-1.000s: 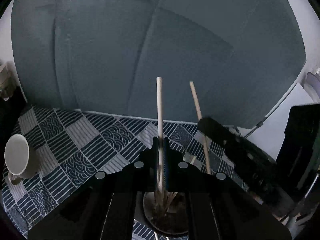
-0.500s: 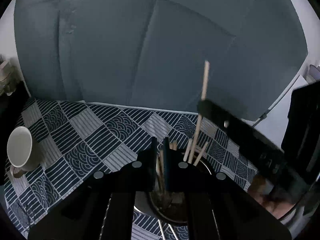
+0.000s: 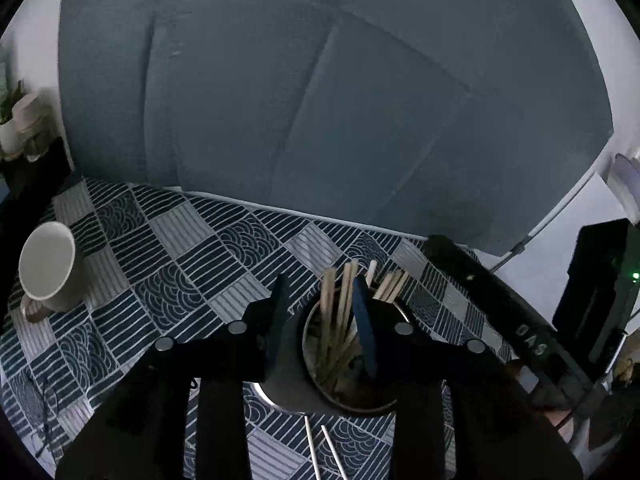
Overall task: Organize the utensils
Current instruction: 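Lower both sticks into the black holder and open both tools, then withdraw both tools and move down to the last loose sticks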
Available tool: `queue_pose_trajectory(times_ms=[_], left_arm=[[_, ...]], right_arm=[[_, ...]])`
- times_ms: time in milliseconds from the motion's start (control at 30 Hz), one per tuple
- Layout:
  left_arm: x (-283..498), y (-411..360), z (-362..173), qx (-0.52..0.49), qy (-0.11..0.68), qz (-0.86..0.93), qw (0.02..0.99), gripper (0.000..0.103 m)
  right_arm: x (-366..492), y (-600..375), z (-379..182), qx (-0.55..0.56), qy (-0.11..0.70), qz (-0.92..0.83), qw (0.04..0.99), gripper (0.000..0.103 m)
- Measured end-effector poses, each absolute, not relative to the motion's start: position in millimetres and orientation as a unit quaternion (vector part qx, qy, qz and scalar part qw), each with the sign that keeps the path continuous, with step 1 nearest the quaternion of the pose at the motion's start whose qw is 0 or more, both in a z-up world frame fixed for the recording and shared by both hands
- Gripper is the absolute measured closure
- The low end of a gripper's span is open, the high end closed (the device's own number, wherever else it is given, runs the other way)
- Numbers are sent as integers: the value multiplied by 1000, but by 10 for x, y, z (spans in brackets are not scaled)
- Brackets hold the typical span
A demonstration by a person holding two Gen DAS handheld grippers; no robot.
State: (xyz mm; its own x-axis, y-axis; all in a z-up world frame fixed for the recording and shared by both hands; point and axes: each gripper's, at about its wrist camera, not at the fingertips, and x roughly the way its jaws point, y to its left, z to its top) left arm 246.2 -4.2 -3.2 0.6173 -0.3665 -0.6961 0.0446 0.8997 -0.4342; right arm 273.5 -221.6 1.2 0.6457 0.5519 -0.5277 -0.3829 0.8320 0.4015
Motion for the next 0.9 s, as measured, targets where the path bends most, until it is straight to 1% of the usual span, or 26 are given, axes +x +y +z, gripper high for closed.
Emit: queue_pose_trajectory(times_ms=[33,67,100,133,167,200,233,267,300,333,400,467,533,567,633,667,700,767,800,900], left_arm=[[2443,-20,-37,-196,422,-114,878,67],[2428,-8,-42,-199,422,-113,877,65],[2408,9,-49,-203,422,-110,876,62],[2381,25,-55,-204,422,-108,877,60],[2362,30,-59,-203,422,-106,877,56],[2332,38,-65,-197,422,-102,879,50],[2314,44,-71,-193,422,-98,880,48],[2293,49,-74,-190,422,-94,881,45],[2270,53,-87,-186,423,-91,882,41],[2244,58,-100,-185,424,-89,882,40],[2203,68,-144,-186,429,-85,880,35],[2164,67,-189,-184,435,-82,878,34],[2123,58,-255,-176,447,-75,874,29],[2112,55,-280,-173,451,-73,872,27],[2070,45,-357,-166,463,-67,868,22],[2051,45,-401,-164,470,-64,865,18],[2034,51,-434,-164,475,-61,862,17],[1993,75,-538,-167,487,-54,856,14],[1974,86,-589,-167,494,-51,852,14],[1926,114,-736,-163,512,-41,842,12]], right_arm=[[2713,-2234,25,126,330,258,899,94],[2694,-2250,30,125,329,254,901,91],[2666,-2272,39,124,328,250,903,82],[2635,-2299,44,126,328,244,904,77],[2613,-2320,47,129,327,242,904,70],[2586,-2345,47,132,326,240,905,70],[2552,-2374,43,134,326,237,905,70],[2537,-2388,40,135,326,235,906,67],[2509,-2410,33,133,327,231,907,63],[2486,-2430,25,133,328,226,908,60],[2440,-2477,5,135,331,219,908,49],[2402,-2512,-20,137,335,210,908,41],[2358,-2545,-55,136,339,203,908,35],[2345,-2554,-69,135,342,200,908,30],[2301,-2575,-120,134,351,198,905,27],[2281,-2576,-141,132,354,197,905,24],[2260,-2580,-176,131,359,194,904,22],[2223,-2589,-249,129,370,193,899,21],[2201,-2590,-298,127,378,192,896,19],[2140,-2567,-441,117,400,193,888,19]])
